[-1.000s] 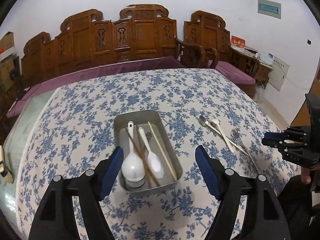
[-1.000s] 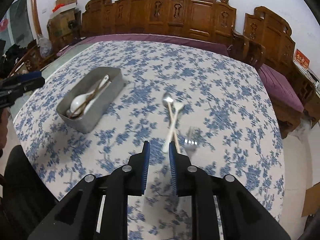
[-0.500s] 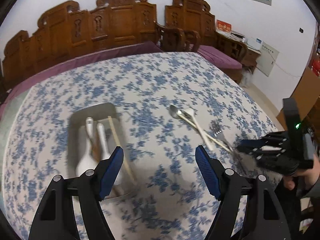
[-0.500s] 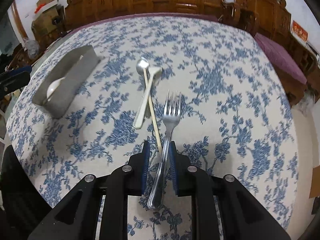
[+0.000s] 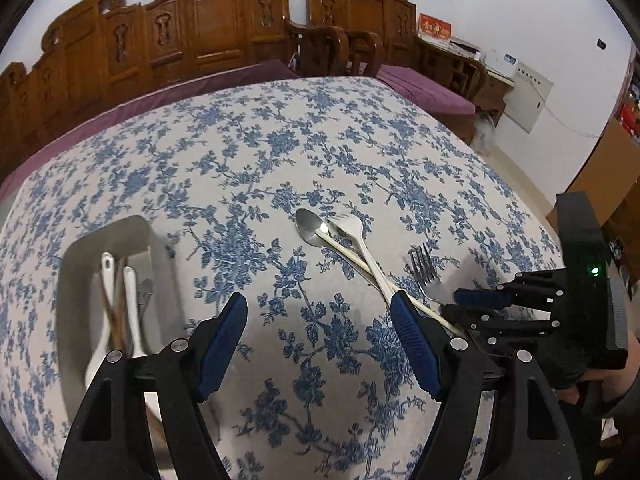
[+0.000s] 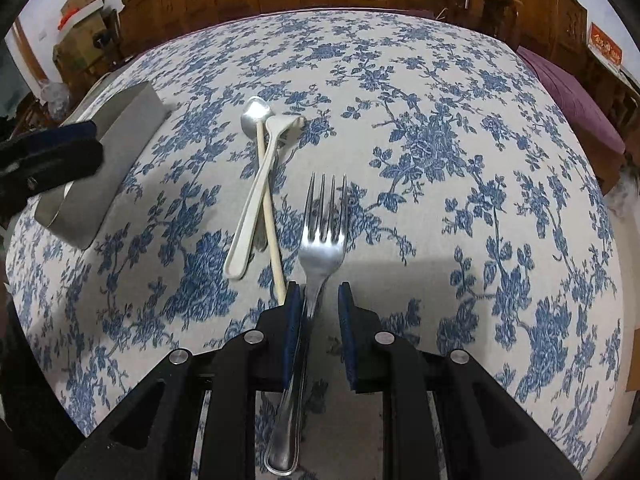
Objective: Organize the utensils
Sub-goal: 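Grasp the white ceramic spoon by its handle with the left gripper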
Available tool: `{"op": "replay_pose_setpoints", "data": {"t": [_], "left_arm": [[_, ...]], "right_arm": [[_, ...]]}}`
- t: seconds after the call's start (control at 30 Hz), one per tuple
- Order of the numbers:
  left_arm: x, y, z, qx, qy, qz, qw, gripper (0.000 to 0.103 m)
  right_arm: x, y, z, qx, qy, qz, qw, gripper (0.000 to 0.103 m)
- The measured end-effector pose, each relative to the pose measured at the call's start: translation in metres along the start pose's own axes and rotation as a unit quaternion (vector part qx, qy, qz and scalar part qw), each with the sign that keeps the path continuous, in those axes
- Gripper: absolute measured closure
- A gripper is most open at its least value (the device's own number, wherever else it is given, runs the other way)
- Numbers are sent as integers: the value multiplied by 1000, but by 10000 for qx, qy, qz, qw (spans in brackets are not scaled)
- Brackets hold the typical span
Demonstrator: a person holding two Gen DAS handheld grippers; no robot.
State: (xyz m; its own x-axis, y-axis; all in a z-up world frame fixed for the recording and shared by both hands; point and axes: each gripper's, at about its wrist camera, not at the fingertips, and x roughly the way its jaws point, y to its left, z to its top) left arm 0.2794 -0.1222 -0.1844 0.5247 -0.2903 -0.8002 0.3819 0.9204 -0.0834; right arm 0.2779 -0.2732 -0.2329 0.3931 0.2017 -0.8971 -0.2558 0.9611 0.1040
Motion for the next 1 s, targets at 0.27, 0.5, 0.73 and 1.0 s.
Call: {"op": "replay_pose_setpoints", "data": {"t": [0.27, 0.5, 0.73, 1.0], "left_arm": [[22, -8, -1, 43, 115, -25, 9999, 32], [37, -11, -2, 0, 231, -34, 9997, 32], [52, -23, 0, 54, 292, -171, 9994, 38], [73, -36, 7, 45, 489, -300, 9983, 55]], "right_arm": [[4, 11, 5, -315, 231, -346, 9986, 84], [1, 0, 2, -189, 280, -335, 9989, 95], [-15, -27, -10, 97, 119, -531, 9985, 95], [-15, -35, -24, 221, 111, -493, 9985, 95]]}}
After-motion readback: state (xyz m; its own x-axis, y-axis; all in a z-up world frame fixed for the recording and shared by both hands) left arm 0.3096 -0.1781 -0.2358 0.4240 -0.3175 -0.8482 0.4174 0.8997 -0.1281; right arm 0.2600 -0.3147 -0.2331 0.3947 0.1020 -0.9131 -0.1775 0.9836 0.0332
